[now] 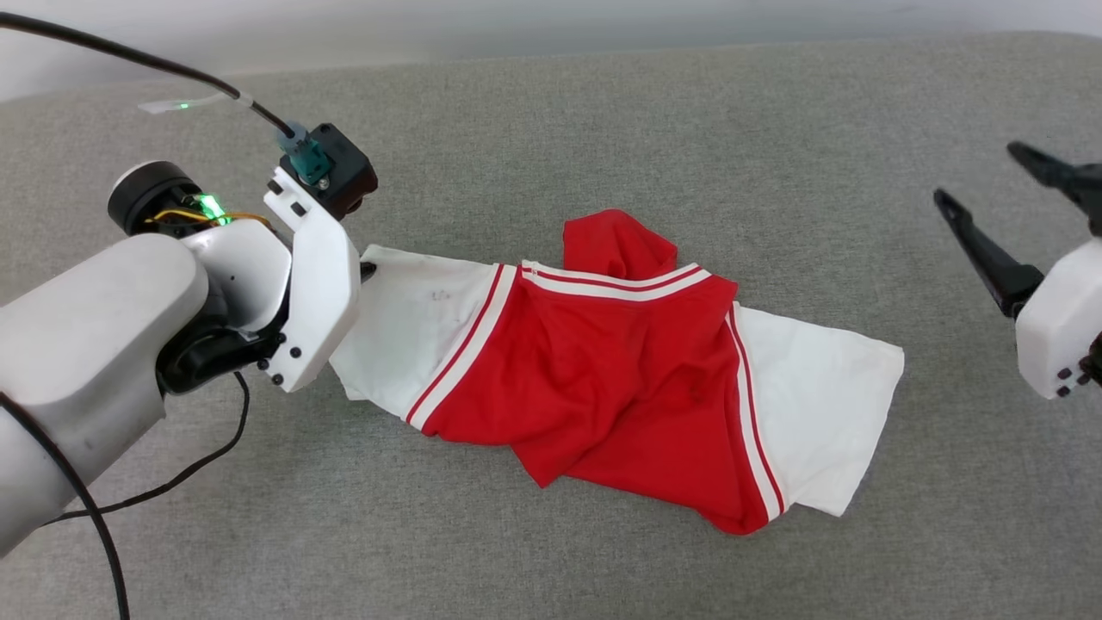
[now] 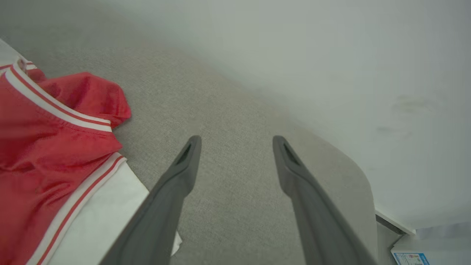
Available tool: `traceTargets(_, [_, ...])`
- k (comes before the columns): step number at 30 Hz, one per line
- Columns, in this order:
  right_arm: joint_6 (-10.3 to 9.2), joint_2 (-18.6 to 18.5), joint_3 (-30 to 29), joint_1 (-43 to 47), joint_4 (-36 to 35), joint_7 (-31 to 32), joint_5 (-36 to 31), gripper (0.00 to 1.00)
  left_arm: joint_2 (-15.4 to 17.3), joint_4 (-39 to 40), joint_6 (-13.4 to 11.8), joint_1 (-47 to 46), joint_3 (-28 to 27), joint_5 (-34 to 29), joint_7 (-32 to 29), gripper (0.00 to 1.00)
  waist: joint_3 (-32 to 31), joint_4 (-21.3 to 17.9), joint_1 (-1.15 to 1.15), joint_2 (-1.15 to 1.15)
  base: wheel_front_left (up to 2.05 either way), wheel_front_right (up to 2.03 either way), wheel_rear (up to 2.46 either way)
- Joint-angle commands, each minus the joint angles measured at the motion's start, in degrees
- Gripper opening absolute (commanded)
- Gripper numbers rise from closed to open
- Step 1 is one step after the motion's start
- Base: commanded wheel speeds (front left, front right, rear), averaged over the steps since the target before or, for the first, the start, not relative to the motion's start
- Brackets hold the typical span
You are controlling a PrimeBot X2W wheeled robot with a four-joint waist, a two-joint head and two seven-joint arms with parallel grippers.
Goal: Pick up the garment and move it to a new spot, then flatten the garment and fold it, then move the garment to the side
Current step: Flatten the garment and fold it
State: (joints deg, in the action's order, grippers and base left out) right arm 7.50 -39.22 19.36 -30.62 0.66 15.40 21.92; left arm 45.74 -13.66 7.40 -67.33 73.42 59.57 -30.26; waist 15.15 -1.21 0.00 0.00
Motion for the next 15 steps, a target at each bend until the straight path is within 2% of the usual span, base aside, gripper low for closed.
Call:
traceTargets(1, [-0.03, -1.61, 1.91, -1.72, -0.11, 3.21, 2.82, 1.00, -0.23, 0.11, -0.04, 0.11, -0.19, -0.22, 0.39, 0.00, 0.28, 0.20, 0.00, 0.00, 0.00, 0.00, 0.00])
traceTargets(5, [-0.02, -8.24, 11.30, -5.16, 0.04, 19.56, 15.82, 1.00, -0.85, 0.42, -0.04, -0.52, -0.35, -0.45, 1.18, 0.00, 1.19, 0.81, 0.00, 0.00, 0.00, 0.00, 0.00])
traceTargets(7, [-0.03, -10.32, 14.16, -7.53, 0.20, 25.86, 21.42, 1.00, -1.19, 0.50, -0.04, -0.85, -0.39, -0.53, 1.41, 0.00, 1.82, 1.20, 0.00, 0.00, 0.00, 0.00, 0.00])
traceTargets(10, [-0.02, -10.59, 16.95, -9.63, 2.25, 31.52, 27.28, 1.00, -1.40, 0.61, -0.04, -1.35, -0.54, -0.75, 1.95, 0.00, 3.01, 1.64, 0.00, 0.00, 0.00, 0.00, 0.00])
traceTargets(15, [-0.02, -8.83, 20.31, -13.44, 8.70, 37.97, 30.79, 1.00, -2.17, 0.75, -0.04, -2.71, -0.65, -1.17, 2.97, 0.00, 5.27, 2.83, 0.00, 0.00, 0.00, 0.00, 0.00])
